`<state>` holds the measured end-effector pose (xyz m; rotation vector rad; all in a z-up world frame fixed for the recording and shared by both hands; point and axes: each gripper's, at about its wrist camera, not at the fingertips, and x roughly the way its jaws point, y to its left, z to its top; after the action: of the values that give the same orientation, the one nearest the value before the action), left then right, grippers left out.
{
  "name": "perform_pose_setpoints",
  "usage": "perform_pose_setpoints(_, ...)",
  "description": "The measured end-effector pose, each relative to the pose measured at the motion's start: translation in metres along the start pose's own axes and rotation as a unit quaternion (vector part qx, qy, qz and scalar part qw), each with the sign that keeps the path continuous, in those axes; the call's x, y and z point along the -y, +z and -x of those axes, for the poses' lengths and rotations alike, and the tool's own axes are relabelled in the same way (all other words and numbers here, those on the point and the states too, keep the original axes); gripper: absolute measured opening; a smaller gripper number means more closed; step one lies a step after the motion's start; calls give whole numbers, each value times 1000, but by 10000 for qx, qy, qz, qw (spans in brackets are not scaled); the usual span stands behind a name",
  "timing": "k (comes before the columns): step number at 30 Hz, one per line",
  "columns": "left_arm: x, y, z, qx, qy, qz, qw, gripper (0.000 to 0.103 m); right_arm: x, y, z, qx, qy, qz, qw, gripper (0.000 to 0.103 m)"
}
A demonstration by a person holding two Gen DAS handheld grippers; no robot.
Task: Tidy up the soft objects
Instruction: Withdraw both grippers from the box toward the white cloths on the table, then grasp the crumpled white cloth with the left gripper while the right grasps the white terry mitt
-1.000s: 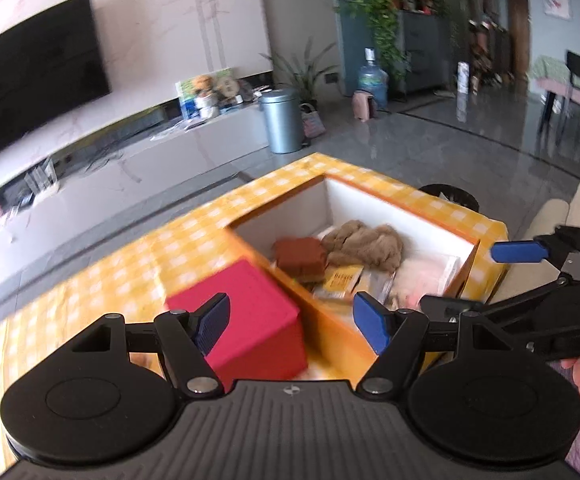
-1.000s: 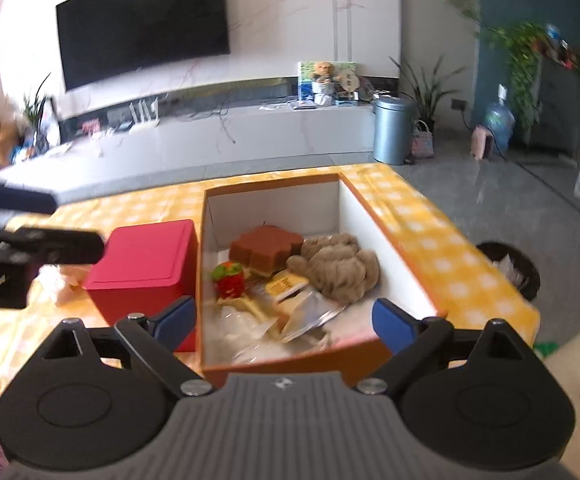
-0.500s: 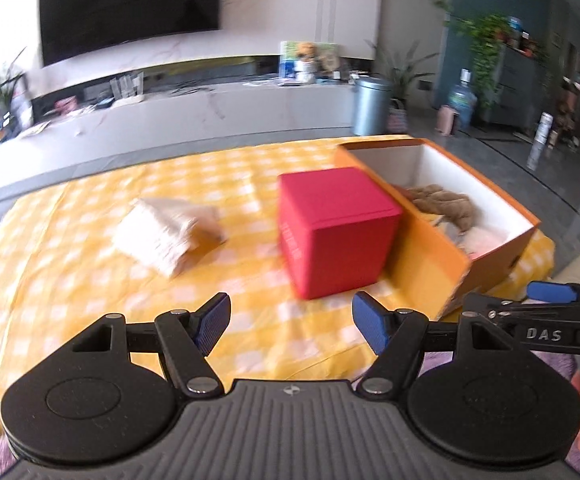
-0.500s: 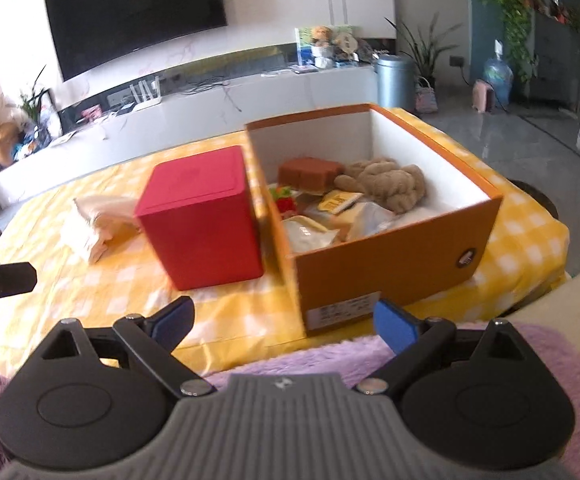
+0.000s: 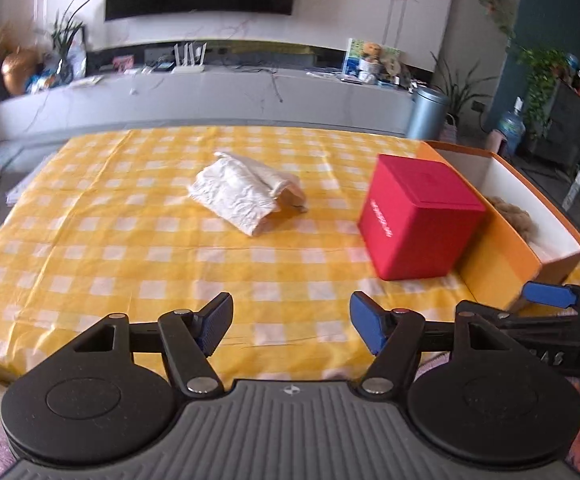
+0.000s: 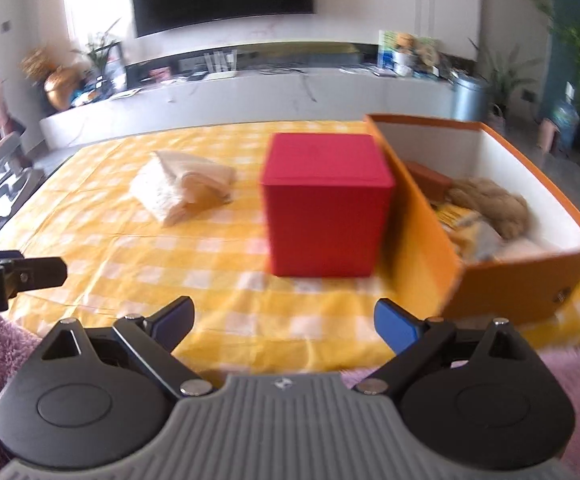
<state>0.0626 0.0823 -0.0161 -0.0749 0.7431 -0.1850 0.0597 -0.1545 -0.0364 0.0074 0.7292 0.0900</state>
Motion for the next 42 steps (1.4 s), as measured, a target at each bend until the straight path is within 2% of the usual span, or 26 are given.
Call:
perform_pose_setpoints(8,-29,22,-23,-275,-49,19,9996,69,-44,26,-28,168,490,737,9959,93)
perform_pose_setpoints(12,-44,39,-39,-429,-91,64,9990,63,-59,46,-54,104,738,831,9937,81)
perform_pose_setpoints(16,-54,55,-60,-491,0,-23,9988,60,-71,65,-85,126,826,918,9923,74)
perform_pose_setpoints(21,-72,78,-99,-485,-52,453,9978,60,-85,86,-132,92,776,1061,9913,67)
perform_pose_setpoints(23,-77,84,-117,-511,-137,661,9964,61,-88,96,-152,82,746,1043,9917,65)
perform_pose_setpoints(28,-88,93,-158,-527,51,1002,9936,63,-91,115,-196,80,634,1078,9921,58)
perform_pose_setpoints(33,-102,96,-185,-578,145,1239,9905,74,-88,123,-233,-109,750,728,9945,55)
perform_pose_setpoints(37,-111,95,-198,-591,5,1544,9862,86,-84,120,-254,-314,936,424,9942,55)
perform_pose_setpoints(40,-106,93,-208,-623,-99,1645,9844,86,-81,116,-266,-458,1070,251,9929,32)
perform_pose_setpoints(42,-102,92,-214,-648,-48,1647,9842,86,-78,115,-266,-418,1002,130,9940,15)
